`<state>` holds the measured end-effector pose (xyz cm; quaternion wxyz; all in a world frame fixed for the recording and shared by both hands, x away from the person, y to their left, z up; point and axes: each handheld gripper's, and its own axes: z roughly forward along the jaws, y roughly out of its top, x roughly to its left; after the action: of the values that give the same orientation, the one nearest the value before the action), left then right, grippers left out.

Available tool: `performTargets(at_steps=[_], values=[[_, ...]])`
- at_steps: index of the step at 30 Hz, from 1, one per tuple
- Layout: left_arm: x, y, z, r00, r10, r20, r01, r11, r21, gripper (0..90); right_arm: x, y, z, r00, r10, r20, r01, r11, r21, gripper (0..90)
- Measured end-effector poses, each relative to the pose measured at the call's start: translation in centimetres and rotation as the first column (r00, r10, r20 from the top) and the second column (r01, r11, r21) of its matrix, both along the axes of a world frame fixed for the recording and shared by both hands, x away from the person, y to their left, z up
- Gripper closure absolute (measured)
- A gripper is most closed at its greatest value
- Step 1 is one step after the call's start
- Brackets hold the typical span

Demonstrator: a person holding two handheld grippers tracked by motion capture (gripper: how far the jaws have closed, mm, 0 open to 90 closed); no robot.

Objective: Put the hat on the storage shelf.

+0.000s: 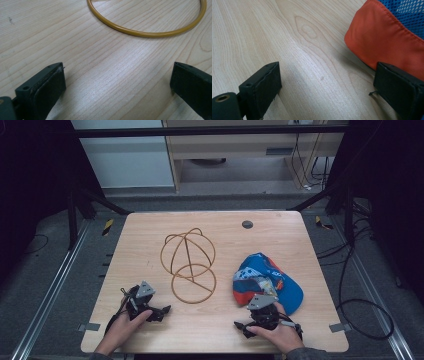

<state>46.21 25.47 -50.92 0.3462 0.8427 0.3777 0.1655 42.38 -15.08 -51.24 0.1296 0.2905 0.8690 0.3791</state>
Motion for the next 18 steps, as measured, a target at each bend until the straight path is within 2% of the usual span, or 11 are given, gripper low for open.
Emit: performTargets(at_steps=[13, 18], values=[[-0.33, -0.02, -0.01, 0.9999, 0.012, -0.001, -0.012, 0.9999, -0.003, 0.0, -0.01, -0.07, -0.01, 0.9998, -0.019, 0.0, 0.019, 1.0, 0.0, 7.6], [-0.4, 0.05, -0.01, 1.0, 0.007, 0.0, -0.007, 1.0, -0.001, 0.0, -0.09, -0.24, 0.42, 0.9997, -0.022, 0.009, 0.021, 1.0, 0.003, 13.4]])
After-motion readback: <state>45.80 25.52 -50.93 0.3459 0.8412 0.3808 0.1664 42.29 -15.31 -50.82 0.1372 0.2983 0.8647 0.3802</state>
